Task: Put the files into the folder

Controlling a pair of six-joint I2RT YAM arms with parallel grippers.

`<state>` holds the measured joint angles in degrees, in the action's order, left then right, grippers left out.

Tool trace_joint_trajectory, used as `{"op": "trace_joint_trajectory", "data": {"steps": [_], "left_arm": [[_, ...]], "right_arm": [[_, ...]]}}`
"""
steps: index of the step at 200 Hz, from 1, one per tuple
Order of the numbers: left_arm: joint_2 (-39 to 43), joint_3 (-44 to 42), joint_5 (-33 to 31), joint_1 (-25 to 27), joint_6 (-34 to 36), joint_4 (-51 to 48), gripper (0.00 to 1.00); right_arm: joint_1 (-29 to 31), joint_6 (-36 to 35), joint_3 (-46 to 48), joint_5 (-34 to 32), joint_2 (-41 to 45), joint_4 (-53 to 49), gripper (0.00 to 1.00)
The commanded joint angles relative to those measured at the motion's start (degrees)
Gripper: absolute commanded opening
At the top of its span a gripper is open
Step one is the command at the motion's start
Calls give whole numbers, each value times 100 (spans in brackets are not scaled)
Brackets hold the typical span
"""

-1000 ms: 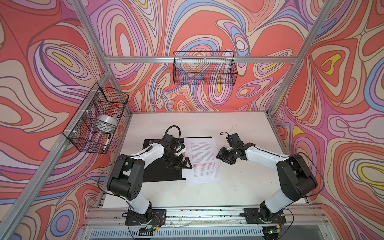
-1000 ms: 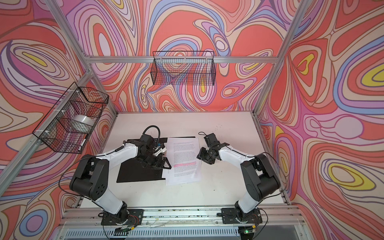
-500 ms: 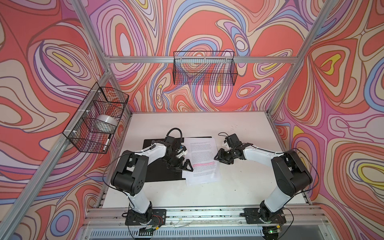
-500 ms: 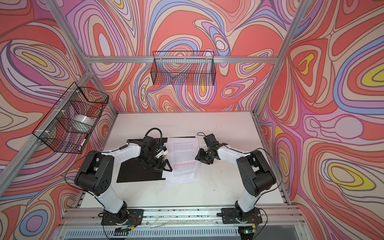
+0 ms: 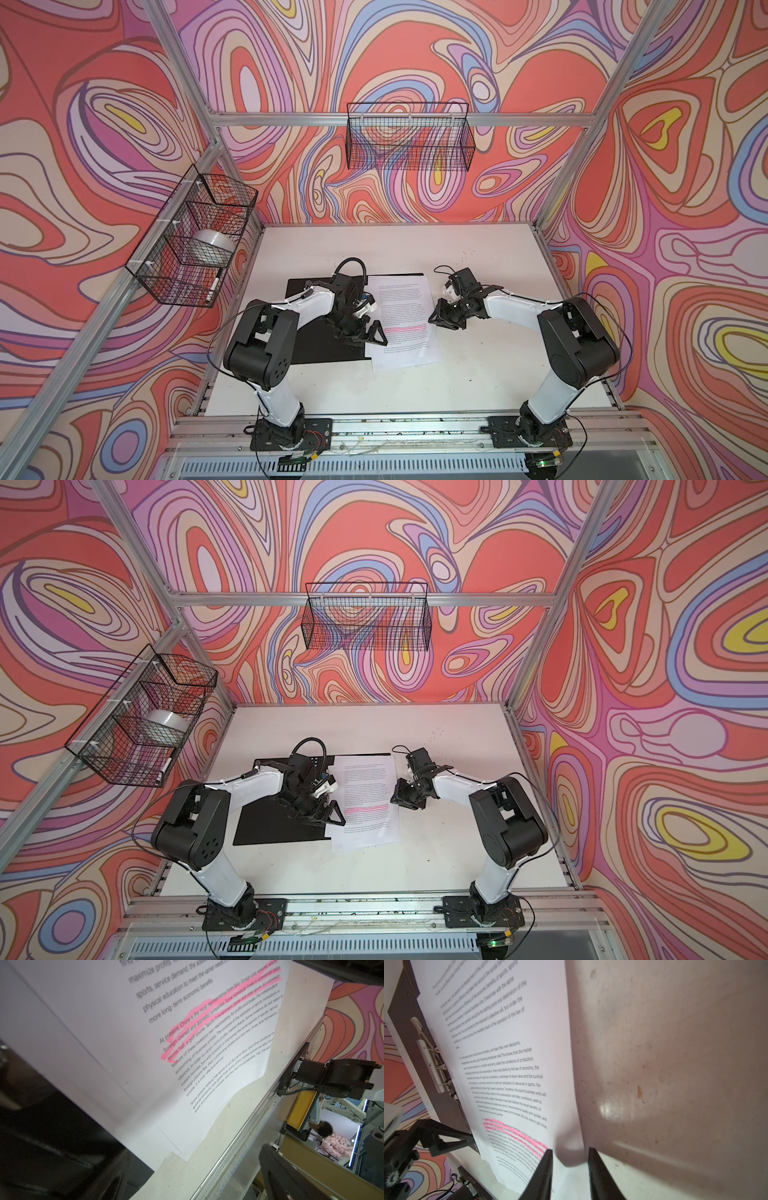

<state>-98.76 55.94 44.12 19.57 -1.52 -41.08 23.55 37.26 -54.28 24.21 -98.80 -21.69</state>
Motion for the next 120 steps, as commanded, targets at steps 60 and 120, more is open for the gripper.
{"op": "trace_joint_trajectory", "data": {"steps": [60,120], "left_arm": [[93,164,-103,22,38,-259,97],[95,596,-372,24,-11,-739,96]], "right_arm": [[-25,164,-162,-56,-3,-15,17],[-26,191,-321,-124,-159,-97,26]]}}
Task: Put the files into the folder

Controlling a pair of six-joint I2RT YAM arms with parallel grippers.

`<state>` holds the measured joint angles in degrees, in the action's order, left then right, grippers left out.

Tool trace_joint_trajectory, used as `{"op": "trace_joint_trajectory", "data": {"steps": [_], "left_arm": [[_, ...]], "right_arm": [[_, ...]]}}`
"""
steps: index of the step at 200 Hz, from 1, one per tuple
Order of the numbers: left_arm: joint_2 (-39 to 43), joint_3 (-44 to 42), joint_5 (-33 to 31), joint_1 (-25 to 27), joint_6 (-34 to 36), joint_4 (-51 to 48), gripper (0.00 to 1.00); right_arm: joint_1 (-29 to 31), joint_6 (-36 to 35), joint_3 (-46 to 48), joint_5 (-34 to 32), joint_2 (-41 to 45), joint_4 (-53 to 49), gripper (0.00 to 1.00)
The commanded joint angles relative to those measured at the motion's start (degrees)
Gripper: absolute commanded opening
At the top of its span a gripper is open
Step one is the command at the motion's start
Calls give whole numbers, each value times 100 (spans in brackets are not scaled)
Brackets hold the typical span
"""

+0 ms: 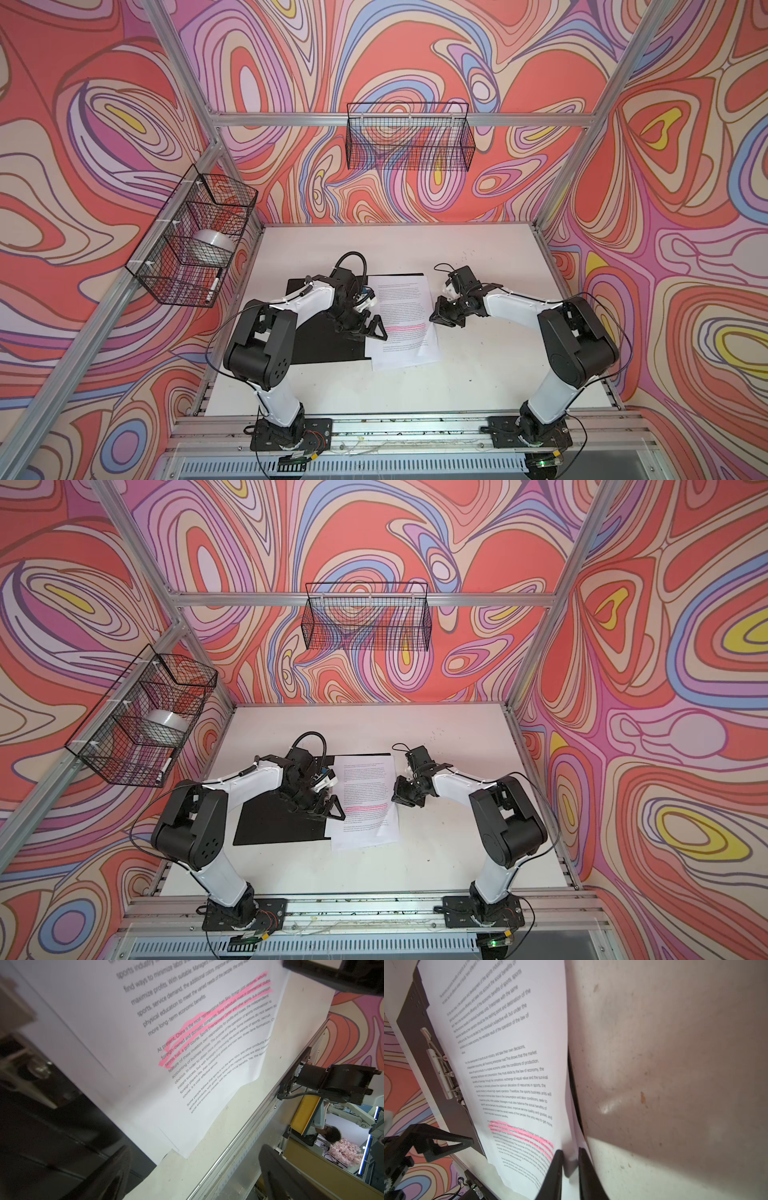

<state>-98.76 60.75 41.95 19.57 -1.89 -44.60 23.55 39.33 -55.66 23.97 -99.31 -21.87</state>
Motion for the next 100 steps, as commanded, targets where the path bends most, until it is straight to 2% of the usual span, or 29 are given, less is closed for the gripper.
{"op": "trace_joint_trajectory", "data": {"steps": [1,27,55,80,100], "left_arm": [[103,114,-163,22,29,-389,96],[309,201,-537,20,180,-620,96],[680,279,-720,9,320,-852,97],[988,639,-1007,4,375,-1046,97],[1171,976,-1279,11,364,-952,98]], "right_arm": [[-21,-24,-187,-101,-112,-89,26],[-18,-88,-282,-191,-115,-239,34],[-21,-183,-419,-458,-19,-523,36],[35,-146,-361,-683,450,-750,30],[350,-84,-299,-801,876,-924,23]]}}
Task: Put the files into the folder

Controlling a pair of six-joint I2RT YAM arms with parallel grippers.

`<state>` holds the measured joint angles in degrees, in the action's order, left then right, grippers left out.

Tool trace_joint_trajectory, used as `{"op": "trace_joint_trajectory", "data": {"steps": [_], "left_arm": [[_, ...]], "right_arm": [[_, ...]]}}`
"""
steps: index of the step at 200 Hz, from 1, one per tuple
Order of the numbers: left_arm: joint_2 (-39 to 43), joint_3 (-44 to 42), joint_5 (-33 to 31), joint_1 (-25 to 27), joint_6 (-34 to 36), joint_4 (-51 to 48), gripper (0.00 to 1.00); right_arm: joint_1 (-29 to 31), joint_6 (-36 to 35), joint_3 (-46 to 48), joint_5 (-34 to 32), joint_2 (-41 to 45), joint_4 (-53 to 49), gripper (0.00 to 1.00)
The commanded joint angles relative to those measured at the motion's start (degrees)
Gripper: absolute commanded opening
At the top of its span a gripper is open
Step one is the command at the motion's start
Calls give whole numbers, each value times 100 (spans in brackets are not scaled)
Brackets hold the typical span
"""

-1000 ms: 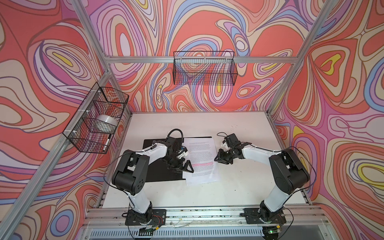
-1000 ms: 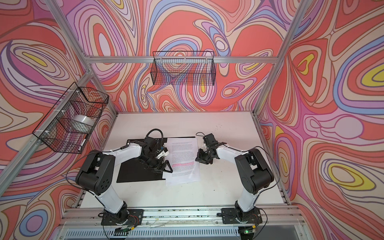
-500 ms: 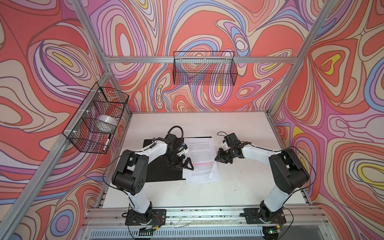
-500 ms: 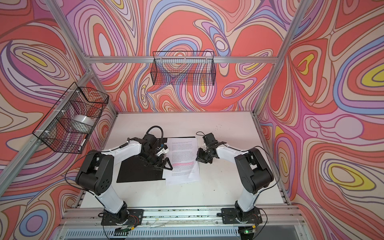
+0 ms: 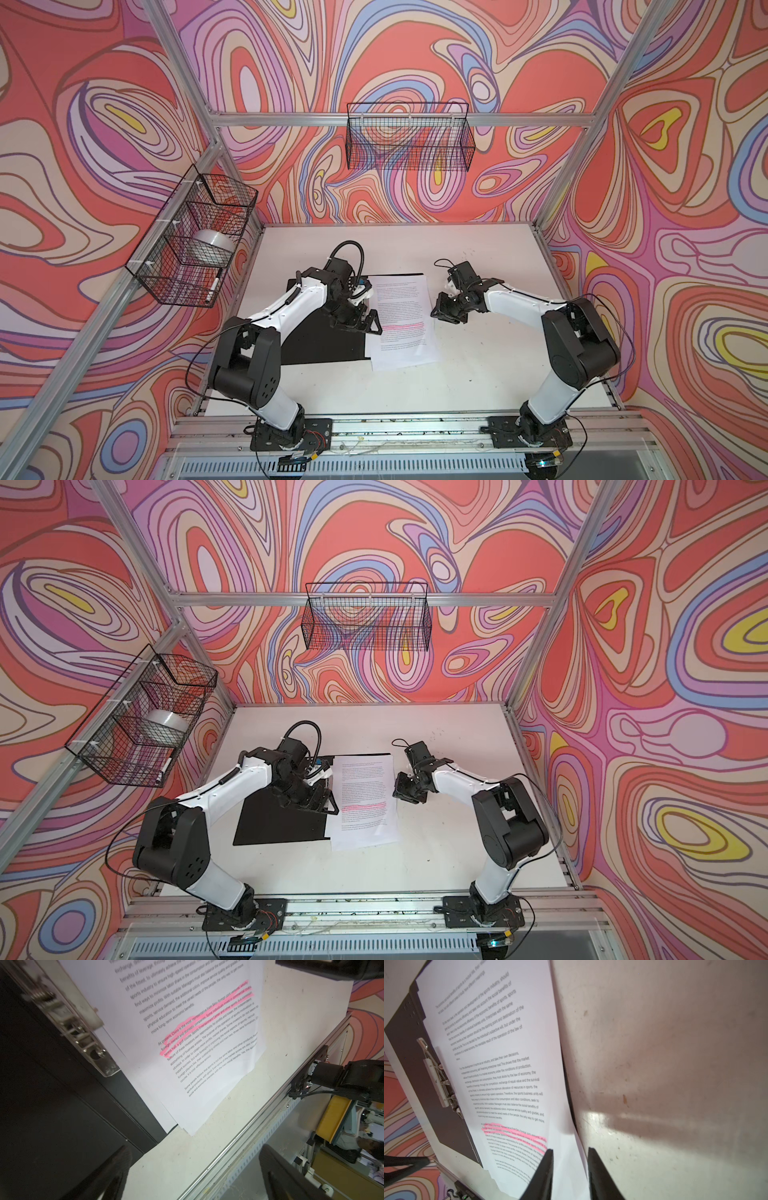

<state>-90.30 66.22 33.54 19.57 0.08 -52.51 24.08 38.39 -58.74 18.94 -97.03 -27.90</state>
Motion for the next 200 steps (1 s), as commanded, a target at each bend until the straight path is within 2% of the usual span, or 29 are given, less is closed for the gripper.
{"op": "trace_joint_trajectory", "data": {"steps": [1,32,55,112,200], "left_arm": [[332,442,-454,11,168,-144,98],[109,798,-872,10,115,472,99],[-384,1183,-984,13,141,831,98],[-1839,2302,-1165,52,159,1245,97],[-3310,3702,-1588,333,239,1572,97]], "right_arm": [[297,10,10,-299,649,-320,23],[1059,268,34,-187,689,-182,16],[1495,522,67,-446,525,-79,13],[1776,518,209,-653,188,-25,8],[1854,281,10,-685,-537,-81,7]]}}
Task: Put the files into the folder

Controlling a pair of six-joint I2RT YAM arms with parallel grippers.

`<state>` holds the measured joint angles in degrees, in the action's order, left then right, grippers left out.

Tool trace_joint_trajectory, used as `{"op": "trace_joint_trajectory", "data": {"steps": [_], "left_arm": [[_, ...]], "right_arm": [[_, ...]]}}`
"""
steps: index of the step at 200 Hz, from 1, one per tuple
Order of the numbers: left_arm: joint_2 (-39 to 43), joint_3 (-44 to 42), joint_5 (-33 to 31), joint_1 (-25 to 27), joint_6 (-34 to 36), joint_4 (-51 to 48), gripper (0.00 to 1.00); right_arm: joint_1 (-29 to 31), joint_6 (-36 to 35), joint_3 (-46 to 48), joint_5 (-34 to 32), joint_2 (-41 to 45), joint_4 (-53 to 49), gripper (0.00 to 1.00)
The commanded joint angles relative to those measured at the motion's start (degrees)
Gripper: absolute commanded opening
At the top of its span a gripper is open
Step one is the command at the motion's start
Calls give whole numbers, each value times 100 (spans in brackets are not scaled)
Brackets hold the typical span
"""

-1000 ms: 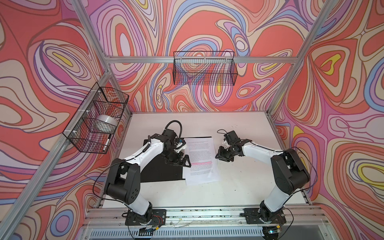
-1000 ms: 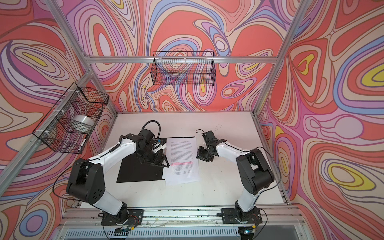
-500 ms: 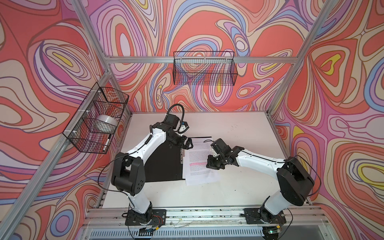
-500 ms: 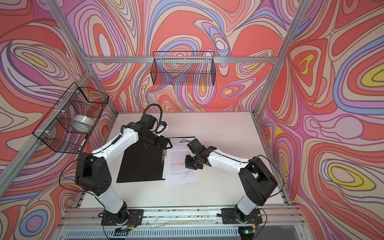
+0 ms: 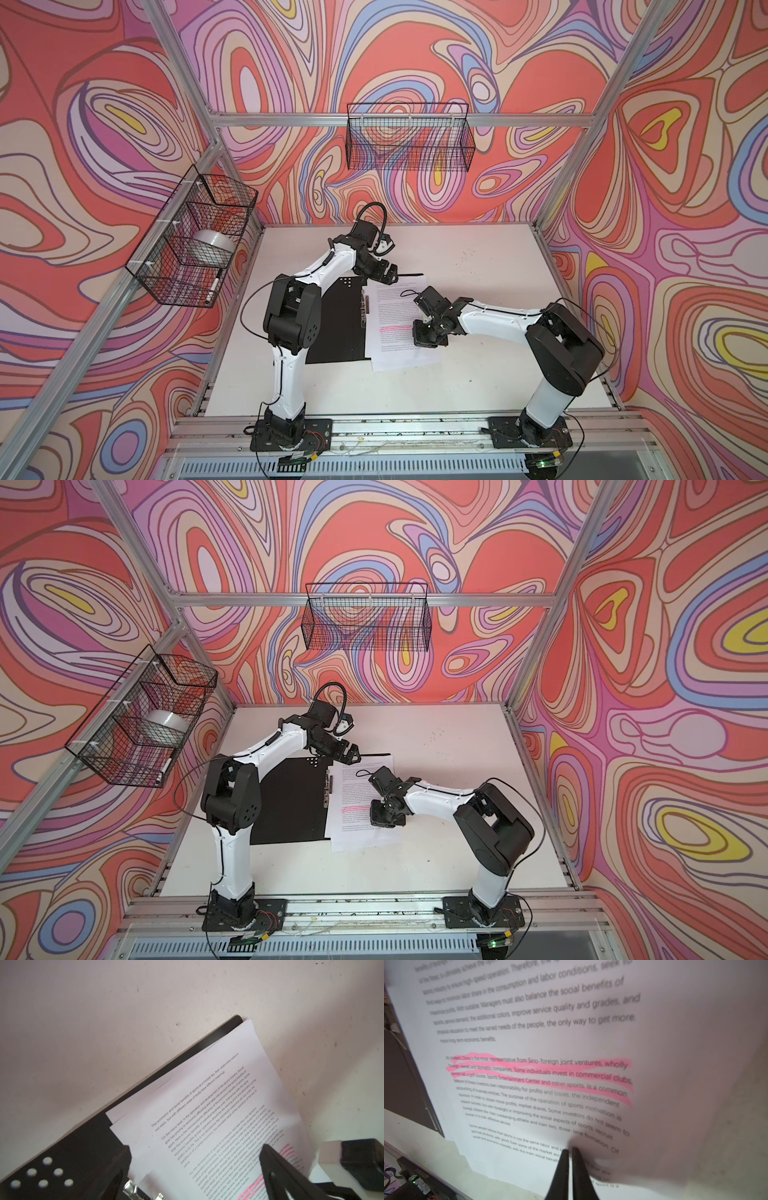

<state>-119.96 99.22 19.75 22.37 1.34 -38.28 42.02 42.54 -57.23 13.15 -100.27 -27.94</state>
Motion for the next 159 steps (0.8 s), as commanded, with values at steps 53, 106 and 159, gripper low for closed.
{"op": "trace_joint_trajectory", "data": {"steps": [53,106,159], "left_arm": [[-898,1125,-287,52,158,-55,97],[-1133,1284,-387,57,58,-138,98],[-1355,1417,-499,57,-57,13,98]], "right_arm": [[337,-177,-523,-359,146,-272,8],[1191,264,-378,-590,905,-308,8],[2319,691,-379,-986,440,-319,8]]}}
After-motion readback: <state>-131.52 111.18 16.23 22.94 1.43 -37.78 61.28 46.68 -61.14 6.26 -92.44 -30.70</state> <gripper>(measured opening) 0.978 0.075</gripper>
